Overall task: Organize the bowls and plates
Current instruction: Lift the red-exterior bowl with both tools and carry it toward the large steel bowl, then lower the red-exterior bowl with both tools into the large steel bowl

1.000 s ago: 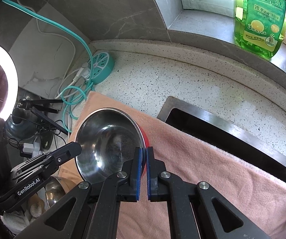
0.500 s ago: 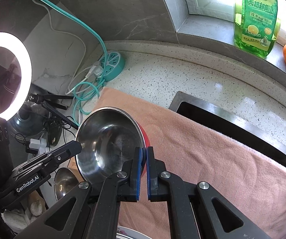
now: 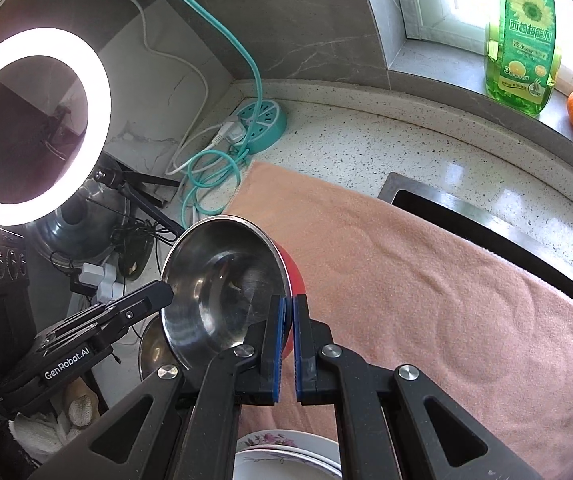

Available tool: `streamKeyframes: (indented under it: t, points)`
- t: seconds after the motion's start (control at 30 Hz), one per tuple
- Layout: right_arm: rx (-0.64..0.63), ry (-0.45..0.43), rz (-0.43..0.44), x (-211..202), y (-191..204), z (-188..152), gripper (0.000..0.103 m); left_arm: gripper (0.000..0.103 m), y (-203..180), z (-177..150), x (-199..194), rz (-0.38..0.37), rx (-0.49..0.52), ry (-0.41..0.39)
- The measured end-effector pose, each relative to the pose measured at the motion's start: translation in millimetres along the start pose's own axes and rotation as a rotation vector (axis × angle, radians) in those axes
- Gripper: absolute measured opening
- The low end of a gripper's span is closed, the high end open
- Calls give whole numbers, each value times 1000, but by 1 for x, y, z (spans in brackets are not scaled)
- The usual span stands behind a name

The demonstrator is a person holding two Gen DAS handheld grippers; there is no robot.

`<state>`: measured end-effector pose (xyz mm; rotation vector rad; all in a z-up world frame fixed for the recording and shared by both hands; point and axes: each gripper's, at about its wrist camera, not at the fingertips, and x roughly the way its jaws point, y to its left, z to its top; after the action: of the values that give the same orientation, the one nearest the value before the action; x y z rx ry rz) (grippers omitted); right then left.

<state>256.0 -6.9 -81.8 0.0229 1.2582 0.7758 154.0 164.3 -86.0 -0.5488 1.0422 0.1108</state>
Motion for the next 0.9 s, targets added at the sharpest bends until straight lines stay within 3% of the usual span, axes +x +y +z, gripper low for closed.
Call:
streamKeyframes:
  t: [0.9]
  points:
    - [-67, 50, 16, 26, 73, -50, 4, 4, 66, -48, -45, 14, -59, -5]
